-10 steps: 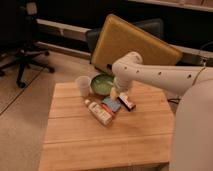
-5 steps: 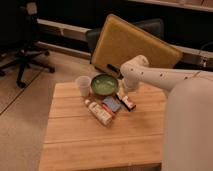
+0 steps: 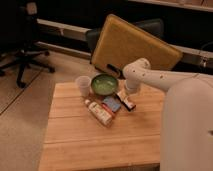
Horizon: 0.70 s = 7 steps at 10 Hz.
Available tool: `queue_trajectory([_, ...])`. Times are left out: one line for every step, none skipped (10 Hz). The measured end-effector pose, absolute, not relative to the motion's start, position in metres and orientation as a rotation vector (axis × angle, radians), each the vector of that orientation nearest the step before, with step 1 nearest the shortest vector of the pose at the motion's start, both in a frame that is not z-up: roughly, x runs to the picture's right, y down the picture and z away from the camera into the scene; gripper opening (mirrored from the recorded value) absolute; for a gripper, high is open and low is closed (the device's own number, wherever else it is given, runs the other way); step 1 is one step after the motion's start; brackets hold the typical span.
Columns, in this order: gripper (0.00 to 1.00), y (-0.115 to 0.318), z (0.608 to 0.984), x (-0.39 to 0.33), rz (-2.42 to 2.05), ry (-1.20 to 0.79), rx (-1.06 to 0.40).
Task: Place the eraser on the white sponge
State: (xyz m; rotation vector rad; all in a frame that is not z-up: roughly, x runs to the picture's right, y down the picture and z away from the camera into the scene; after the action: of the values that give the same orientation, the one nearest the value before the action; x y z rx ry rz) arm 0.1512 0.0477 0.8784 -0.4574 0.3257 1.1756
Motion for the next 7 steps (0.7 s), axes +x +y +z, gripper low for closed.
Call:
queue_trajectory([0.65,0.048,0.877,0.151,1.170,0.328,-0.457])
queue_trajectory([0.65,0.049,0.876,0.152,1.160,0.334,-0.450])
queue_trajectory([0.65,0.049,0.878,0.154,1.155,0.343,-0.439])
queue_trajectory([0.65,0.049,0.881,0.155,1.149,0.349,-0.430])
queue_trajectory([0.65,0.050,0.884,0.156,1.138,0.354,-0.425])
queue_trajectory([0.65,0.050,0.888,0.156,1.124,0.358,-0.419])
queue_trajectory([0.65,0.051,0.894,0.154,1.104,0.358,-0.418])
